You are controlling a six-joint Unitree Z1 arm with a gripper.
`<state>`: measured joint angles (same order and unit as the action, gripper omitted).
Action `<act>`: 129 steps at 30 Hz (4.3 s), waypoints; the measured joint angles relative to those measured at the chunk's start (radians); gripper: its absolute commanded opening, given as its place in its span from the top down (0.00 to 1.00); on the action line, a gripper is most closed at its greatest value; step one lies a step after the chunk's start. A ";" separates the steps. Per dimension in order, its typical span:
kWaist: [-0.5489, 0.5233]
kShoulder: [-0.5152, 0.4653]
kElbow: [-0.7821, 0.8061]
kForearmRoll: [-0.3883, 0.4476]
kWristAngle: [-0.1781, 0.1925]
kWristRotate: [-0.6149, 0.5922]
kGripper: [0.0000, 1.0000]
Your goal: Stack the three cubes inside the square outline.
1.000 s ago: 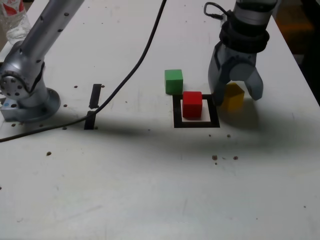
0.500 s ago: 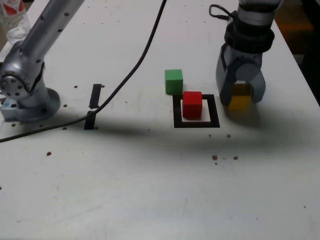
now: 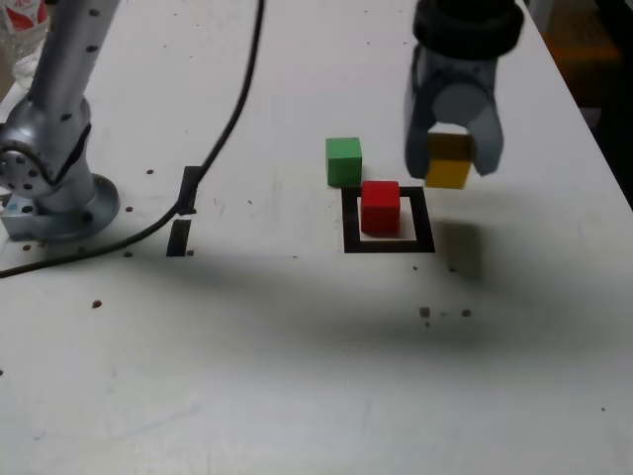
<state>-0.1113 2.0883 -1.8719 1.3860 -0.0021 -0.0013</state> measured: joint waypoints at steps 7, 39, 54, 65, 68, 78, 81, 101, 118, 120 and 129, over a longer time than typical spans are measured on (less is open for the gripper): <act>-0.018 -0.162 0.177 -0.003 0.005 -0.026 0.90; -0.052 -0.182 0.372 -0.216 -0.002 -0.035 0.90; -0.029 -0.183 0.394 -0.237 0.008 -0.028 0.88; -0.029 -0.183 0.411 -0.249 0.006 -0.027 0.79; -0.029 -0.182 0.413 -0.250 0.002 -0.027 0.69; -0.029 -0.176 0.423 -0.287 -0.001 -0.011 0.37; -0.029 -0.176 0.423 -0.287 0.001 -0.011 0.35; 0.003 -0.304 0.415 -0.178 0.062 -0.011 0.32; 0.113 -0.350 0.489 -0.185 0.074 0.026 0.29; 0.122 -0.344 0.499 -0.193 0.072 0.030 0.28; 0.154 -0.305 0.545 -0.260 0.062 0.047 0.26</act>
<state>0.0426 1.7834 -1.3271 1.1264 0.0598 0.0460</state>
